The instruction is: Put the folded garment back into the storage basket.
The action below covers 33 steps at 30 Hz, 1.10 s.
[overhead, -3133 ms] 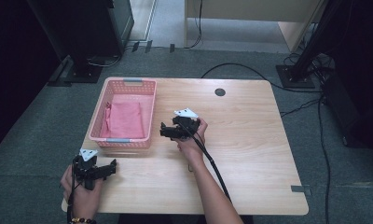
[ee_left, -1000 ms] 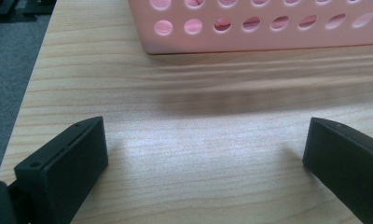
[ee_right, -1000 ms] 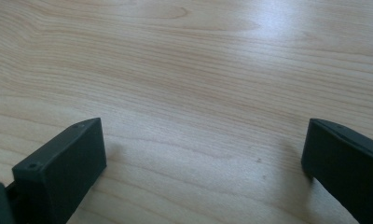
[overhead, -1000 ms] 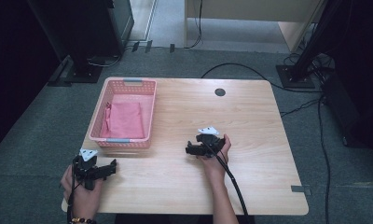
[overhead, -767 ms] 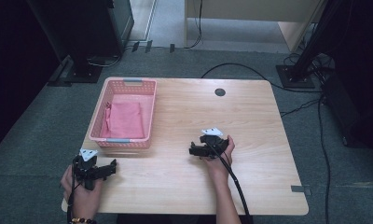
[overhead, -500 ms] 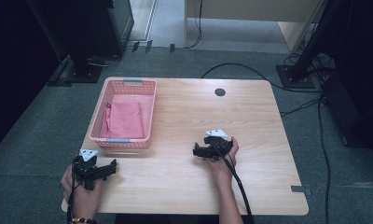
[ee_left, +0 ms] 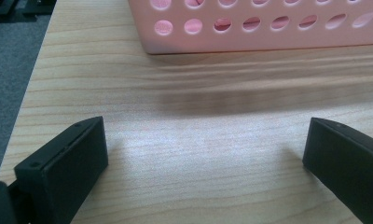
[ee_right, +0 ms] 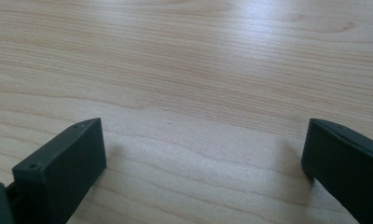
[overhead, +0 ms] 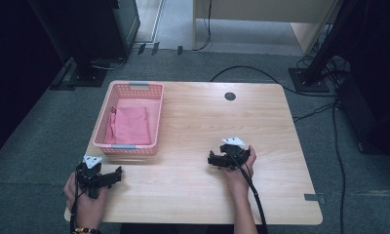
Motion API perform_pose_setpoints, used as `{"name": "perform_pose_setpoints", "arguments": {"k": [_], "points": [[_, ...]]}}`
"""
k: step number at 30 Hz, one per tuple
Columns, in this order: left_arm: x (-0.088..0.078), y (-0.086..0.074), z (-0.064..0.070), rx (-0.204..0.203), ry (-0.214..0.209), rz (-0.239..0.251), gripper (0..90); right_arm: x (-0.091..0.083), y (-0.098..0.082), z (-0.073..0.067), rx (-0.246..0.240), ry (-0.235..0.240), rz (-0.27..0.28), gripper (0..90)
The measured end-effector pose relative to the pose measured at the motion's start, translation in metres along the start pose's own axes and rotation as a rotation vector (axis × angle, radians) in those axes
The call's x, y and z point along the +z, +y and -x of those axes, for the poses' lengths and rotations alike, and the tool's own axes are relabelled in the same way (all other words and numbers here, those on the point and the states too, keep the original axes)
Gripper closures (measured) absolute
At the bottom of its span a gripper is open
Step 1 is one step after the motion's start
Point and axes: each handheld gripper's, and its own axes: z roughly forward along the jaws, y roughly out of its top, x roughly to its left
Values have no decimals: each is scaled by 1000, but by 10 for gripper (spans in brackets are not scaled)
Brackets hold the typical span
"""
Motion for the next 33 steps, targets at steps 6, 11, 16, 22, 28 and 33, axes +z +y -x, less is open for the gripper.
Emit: {"name": "perform_pose_setpoints", "arguments": {"k": [6, 11, 16, 22, 28, 33], "points": [[0, 0, 0, 0, 0, 0, 0, -3, -3, 6, 12, -9, -2, 0], [0, 0, 0, 0, 0, 0, 0, -5, -4, 10, 18, -16, -2, 0], [0, 0, 0, 1, 0, -1, 0, -7, -6, 15, 26, -27, -1, 0], [0, 0, 0, 0, 0, 0, 0, -9, -9, 21, 30, -31, 0, 0], [0, 0, 0, 0, 0, 0, 0, -13, -12, 28, 37, -37, -1, 0], [0, 0, 0, 1, 0, 0, 0, -16, -15, 33, 42, -41, -1, 0]]}}
